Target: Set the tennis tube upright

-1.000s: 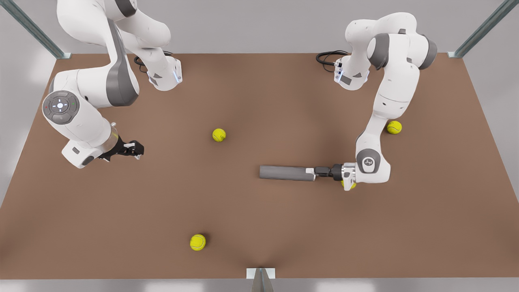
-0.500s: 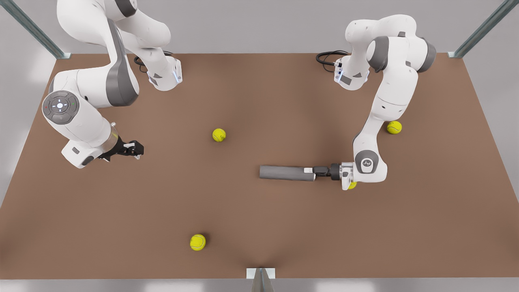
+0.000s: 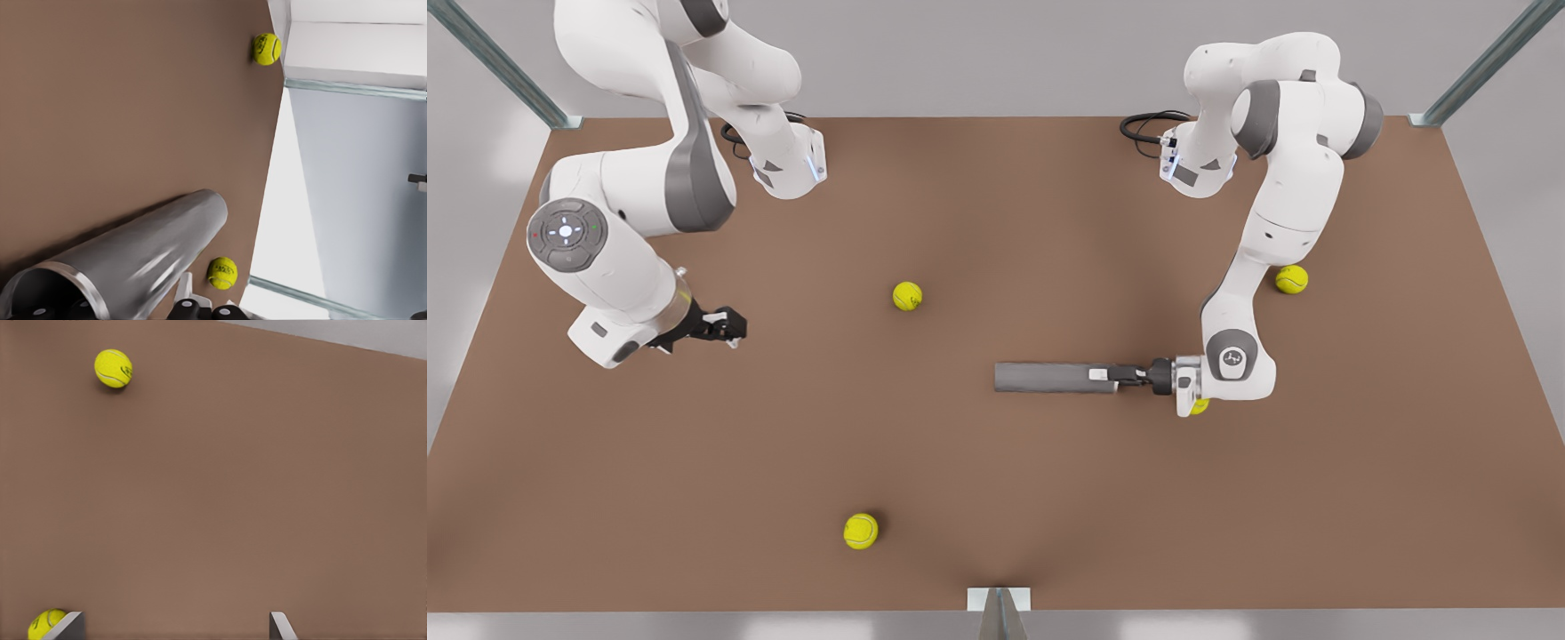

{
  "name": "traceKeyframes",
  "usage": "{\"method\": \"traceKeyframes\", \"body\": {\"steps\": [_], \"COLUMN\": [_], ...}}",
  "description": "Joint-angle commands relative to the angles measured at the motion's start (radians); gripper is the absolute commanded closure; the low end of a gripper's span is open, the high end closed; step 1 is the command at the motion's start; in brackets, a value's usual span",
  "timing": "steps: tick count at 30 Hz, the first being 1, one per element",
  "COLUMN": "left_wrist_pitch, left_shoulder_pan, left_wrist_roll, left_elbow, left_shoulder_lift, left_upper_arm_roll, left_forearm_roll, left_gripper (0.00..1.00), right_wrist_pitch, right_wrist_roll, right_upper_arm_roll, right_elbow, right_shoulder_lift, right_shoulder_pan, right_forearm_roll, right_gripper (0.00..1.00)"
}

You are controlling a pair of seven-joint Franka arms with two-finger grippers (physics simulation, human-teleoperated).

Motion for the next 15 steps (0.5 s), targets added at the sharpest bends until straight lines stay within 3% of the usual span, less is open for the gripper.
{"method": "traceKeyframes", "body": {"steps": [1, 12, 15], "left_wrist_pitch": [0.0, -0.059, -0.06], "left_shoulder_pan": [0.0, 0.002, 0.002], "left_wrist_roll": [0.0, 0.003, 0.003], "left_elbow": [0.0, 0.0, 0.002], "left_shoulder_lift": [0.0, -0.005, -0.008], "left_upper_arm_roll": [-0.002, 0.0, 0.0], "left_forearm_roll": [0.0, 0.002, 0.003], "left_gripper": [0.59, 0.59, 0.67], "right_wrist_pitch": [0.0, 0.002, 0.0], "right_wrist_roll": [0.0, 0.0, 0.0], "right_upper_arm_roll": [-0.001, -0.001, -0.001], "right_elbow": [0.0, 0.0, 0.0], "right_shoulder_lift": [0.0, 0.0, 0.0], "right_shoulder_pan": [0.001, 0.002, 0.004], "right_forearm_roll": [0.0, 0.0, 0.0], "right_gripper": [0.0, 0.0, 0.0]}}
